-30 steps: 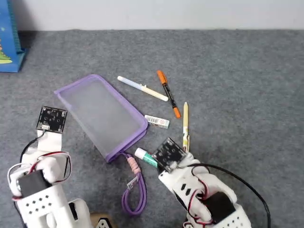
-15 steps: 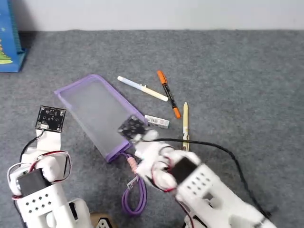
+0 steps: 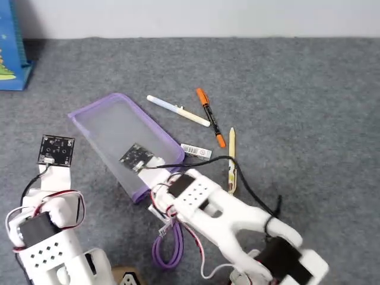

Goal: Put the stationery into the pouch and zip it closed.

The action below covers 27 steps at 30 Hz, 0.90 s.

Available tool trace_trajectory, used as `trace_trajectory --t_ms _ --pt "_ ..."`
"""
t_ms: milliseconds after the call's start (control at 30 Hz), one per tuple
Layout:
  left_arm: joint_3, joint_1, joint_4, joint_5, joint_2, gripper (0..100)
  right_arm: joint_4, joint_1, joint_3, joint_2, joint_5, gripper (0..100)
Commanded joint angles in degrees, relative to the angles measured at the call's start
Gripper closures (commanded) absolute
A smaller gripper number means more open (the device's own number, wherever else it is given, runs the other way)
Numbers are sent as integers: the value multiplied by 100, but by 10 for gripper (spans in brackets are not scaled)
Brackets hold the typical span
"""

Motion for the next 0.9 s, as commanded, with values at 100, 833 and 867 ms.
trace_trajectory --t_ms 100,833,867 --pt "-4 -18 -132 26 53 970 -84 -101 -721 585 -70 913" --pt "22 -18 -132 26 53 970 136 -31 -976 1042 -35 928" --pt "22 -18 -132 26 53 970 136 -22 -976 1024 -26 941"
